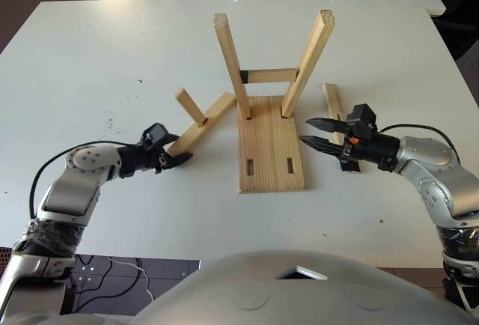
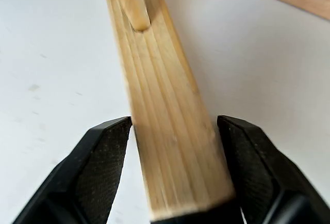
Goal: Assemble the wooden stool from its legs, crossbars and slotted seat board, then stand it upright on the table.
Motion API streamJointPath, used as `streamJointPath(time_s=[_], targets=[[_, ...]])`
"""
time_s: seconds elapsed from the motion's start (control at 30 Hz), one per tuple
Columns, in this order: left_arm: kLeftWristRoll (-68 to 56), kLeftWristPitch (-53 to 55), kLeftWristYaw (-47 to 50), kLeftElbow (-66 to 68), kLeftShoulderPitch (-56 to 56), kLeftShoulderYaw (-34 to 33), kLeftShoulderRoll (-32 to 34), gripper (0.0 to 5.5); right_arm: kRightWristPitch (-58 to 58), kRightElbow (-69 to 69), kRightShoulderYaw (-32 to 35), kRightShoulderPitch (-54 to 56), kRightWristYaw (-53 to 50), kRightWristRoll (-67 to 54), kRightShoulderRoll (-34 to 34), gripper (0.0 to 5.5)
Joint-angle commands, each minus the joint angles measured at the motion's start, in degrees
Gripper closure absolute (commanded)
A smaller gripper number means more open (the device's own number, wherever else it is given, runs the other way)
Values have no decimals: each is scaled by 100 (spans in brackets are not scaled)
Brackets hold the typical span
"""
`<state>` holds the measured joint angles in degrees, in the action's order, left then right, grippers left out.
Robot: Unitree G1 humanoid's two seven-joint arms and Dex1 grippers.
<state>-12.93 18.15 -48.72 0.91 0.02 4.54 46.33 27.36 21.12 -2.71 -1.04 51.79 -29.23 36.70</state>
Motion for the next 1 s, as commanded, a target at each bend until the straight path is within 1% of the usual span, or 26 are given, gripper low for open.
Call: streamJointPath(time_s=[0.03, 0.17, 0.27, 0.33, 0.4, 0.43, 0.5, 0.57, 0.63, 0.7, 0.77, 0.8, 0.87, 1.0], targets=[[384, -15, 312, 508, 24, 171, -307, 266, -11, -71, -58, 140, 62, 66, 37, 332], [324, -94, 427, 682, -74, 2, -422, 329, -34, -93, -53, 133, 85, 91, 50, 332], [161, -104, 418, 787, -188, -137, -559, 339, -50, -112, -62, 149, 62, 114, 21, 332], [-615, 488, 474, 647, -365, -676, -847, 339, -41, -103, -54, 174, 49, 102, 1, 332], [-1225, 895, 614, 611, -576, -1311, -990, 343, -12, -83, 19, 200, 67, 24, 9, 332], [-1400, 952, 680, 627, -678, -1572, -1000, 347, 8, -73, 75, 209, 73, -26, 18, 332], [-1633, 457, 689, 432, -860, -2128, -1008, 347, 56, -97, 228, 273, 112, -143, 70, 332], [-2339, 593, 851, -52, -1257, -2754, -1121, 347, 132, -83, 425, 369, 104, -286, 99, 332], [-3092, 903, 963, -616, -1614, -3103, -1155, 347, 278, 14, 571, 515, 92, -525, 99, 332], [-4235, 1359, 954, -1638, -1769, -3161, -1133, 347, 652, 331, 785, 779, 9, -1173, 13, 332], [-5312, 1763, 924, -2764, -1693, -2931, -1072, 347, 1122, 640, 1068, 1206, -286, -2185, -135, 332], [-5605, 1866, 878, -3217, -1589, -2747, -1038, 347, 1303, 745, 1175, 1445, -484, -2666, -191, 332], [-5871, 1984, 865, -3806, -1431, -2413, -1019, 347, 1563, 858, 1282, 1831, -838, -3459, -244, 332], [-6077, 2064, 941, -4125, -1280, -2028, -1043, 347, 2050, 970, 1237, 2392, -1249, -4609, -86, 332]])
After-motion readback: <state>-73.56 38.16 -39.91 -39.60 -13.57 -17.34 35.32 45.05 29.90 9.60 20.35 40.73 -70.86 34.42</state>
